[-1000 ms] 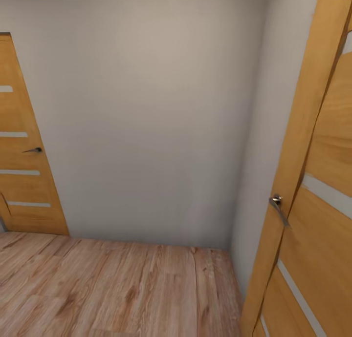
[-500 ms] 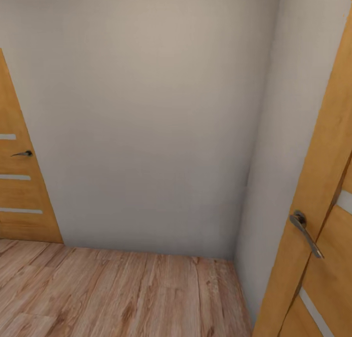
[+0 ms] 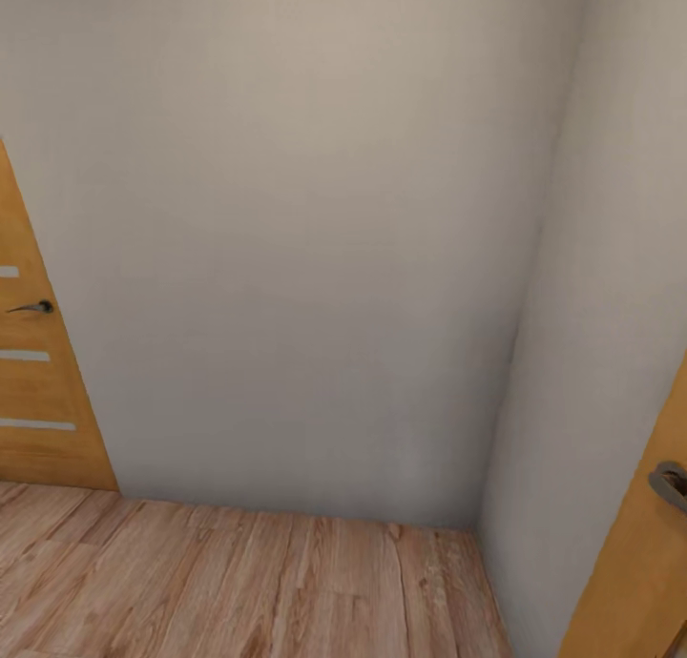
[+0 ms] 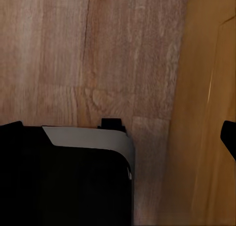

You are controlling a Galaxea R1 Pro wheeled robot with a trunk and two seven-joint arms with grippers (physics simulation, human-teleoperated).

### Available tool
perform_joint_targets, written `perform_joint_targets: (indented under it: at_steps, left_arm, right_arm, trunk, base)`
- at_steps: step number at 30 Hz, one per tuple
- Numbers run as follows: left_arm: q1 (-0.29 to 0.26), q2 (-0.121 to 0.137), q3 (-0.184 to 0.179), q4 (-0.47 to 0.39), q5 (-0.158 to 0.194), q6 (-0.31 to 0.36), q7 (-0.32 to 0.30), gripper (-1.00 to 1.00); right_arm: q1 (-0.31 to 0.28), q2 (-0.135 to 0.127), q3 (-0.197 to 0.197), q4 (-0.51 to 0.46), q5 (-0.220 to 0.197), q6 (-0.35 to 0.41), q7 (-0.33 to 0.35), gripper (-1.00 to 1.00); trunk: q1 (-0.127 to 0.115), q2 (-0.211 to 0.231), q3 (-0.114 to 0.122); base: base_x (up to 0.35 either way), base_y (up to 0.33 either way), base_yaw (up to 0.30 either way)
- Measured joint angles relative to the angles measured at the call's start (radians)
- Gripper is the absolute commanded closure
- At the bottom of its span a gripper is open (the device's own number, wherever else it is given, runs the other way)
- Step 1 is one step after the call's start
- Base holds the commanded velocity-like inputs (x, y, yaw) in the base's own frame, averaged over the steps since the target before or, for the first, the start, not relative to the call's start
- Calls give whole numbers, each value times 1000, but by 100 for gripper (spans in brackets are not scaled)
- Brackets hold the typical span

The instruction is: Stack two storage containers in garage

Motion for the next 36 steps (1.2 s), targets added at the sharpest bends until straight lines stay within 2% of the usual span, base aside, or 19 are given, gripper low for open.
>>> perform_joint_targets:
  at_steps: [6,21,36]
  left_arm:
    - [0,0,0,0,0,-1,0,-100]
    - [0,0,0,0,0,-2,0,-100]
    - [0,-1,0,0,0,-4,0,-100]
  right_arm:
    - [1,-1,1,0,0,1,0,-100]
    - [0,0,0,0,2,0,0,-100]
    - [1,1,0,0,1,5,-1,-100]
  trunk:
    - [0,0,0]
    - [0,0,0]
    - [1,0,0]
  base:
    - [322,91,206]
    - [315,8,33]
    - [36,0,255]
